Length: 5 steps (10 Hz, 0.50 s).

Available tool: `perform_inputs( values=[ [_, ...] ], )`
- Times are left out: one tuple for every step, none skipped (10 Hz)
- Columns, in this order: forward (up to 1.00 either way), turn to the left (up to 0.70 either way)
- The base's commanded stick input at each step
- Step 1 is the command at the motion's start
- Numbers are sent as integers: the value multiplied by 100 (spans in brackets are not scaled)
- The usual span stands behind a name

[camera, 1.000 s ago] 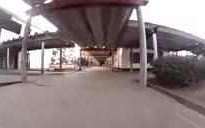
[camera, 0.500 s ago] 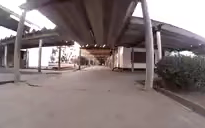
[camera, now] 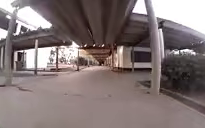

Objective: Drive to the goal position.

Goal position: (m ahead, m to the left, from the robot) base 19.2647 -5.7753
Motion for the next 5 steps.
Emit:
perform_inputs(
  values=[
    [70, 0],
    [70, 0],
    [70, 0],
    [70, 0],
    [70, 0]
  ],
)
